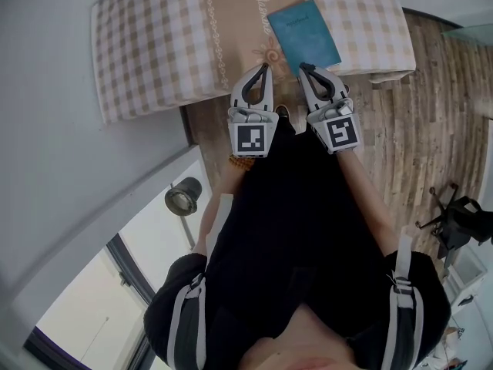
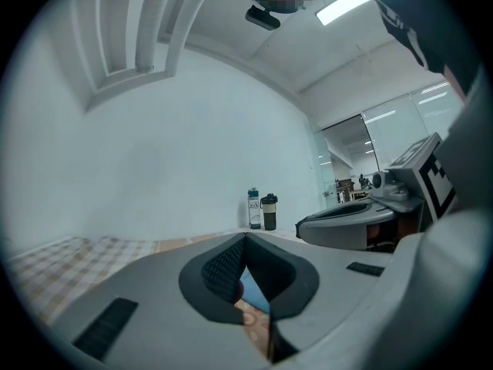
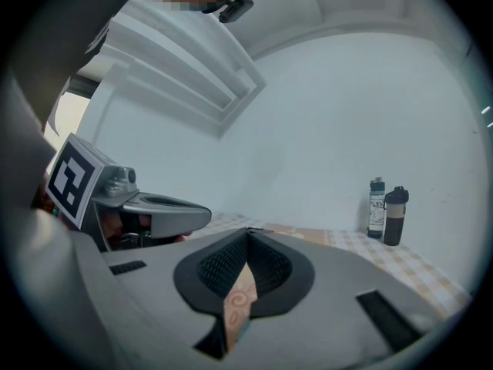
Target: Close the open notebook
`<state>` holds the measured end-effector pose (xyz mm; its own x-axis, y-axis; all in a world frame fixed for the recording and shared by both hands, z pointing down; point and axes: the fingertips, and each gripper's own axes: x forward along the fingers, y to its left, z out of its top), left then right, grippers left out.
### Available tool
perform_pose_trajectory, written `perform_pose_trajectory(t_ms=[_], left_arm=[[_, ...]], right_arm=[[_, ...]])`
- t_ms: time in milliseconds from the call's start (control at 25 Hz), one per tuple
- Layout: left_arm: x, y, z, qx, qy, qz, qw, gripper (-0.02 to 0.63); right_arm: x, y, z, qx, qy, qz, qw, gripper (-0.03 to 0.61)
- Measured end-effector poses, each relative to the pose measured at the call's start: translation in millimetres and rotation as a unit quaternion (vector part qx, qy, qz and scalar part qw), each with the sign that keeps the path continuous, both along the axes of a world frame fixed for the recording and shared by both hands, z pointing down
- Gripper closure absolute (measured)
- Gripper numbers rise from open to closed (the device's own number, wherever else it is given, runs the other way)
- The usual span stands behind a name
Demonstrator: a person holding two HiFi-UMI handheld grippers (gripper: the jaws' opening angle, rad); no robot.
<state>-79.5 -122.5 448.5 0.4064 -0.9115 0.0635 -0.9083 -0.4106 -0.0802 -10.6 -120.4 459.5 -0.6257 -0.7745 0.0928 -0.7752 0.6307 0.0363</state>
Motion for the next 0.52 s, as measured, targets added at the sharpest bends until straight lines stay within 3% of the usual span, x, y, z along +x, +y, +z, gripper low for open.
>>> perform_pose_trajectory(t_ms=[320,520], left_arm=[[-4.1,3.2,5.6,-0.02,0.005,-0.005,0.9998,0.603],[-0.4,4.6,7.1,-0.009,-0.001,-0.007,0.9999,0.603]], right_arm=[[3.2,2.2,3.2,-0.009,0.003,0.006,1.0,0.574],[15.1,5.5,12.3,-0.023,0.008,0.005,1.0,0.574]])
